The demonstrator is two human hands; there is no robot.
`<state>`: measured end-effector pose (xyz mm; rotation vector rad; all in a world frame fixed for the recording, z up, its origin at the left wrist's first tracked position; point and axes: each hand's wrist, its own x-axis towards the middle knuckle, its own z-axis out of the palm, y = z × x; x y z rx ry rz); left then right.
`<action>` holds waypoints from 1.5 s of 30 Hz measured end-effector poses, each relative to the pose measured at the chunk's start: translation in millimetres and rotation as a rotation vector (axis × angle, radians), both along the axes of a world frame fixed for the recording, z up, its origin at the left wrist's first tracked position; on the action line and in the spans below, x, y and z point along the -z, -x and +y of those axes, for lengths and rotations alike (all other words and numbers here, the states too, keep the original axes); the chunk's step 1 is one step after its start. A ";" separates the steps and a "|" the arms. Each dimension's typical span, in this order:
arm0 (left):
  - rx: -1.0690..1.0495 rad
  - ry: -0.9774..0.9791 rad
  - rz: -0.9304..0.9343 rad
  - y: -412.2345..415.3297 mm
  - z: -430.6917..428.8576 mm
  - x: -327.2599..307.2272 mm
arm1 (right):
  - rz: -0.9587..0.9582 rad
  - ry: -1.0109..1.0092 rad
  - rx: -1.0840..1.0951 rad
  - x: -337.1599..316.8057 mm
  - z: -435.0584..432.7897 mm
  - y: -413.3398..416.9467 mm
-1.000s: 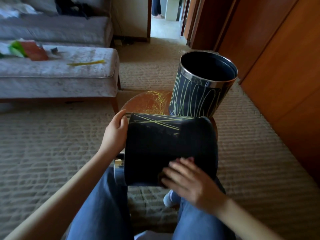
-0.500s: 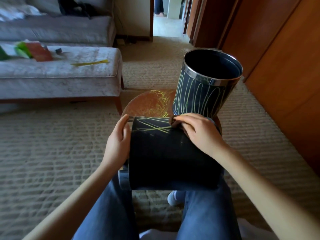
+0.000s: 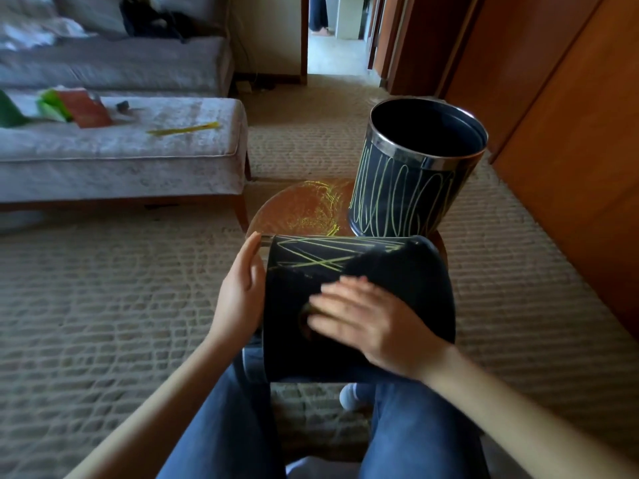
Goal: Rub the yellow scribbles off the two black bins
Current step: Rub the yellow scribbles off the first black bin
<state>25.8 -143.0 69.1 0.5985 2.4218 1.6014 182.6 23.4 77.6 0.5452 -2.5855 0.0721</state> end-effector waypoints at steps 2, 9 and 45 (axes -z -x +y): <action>-0.001 -0.010 0.014 -4.9 -5.3 3.3 | -0.026 0.168 0.143 -16.4 6.0 25.8; 0.006 -0.032 -0.018 -1.9 0.5 -2.6 | -0.046 0.214 0.298 -30.2 -1.1 38.2; -0.008 -0.061 -0.455 34.9 19.0 -13.8 | 0.021 -0.151 0.097 14.0 -19.6 -46.2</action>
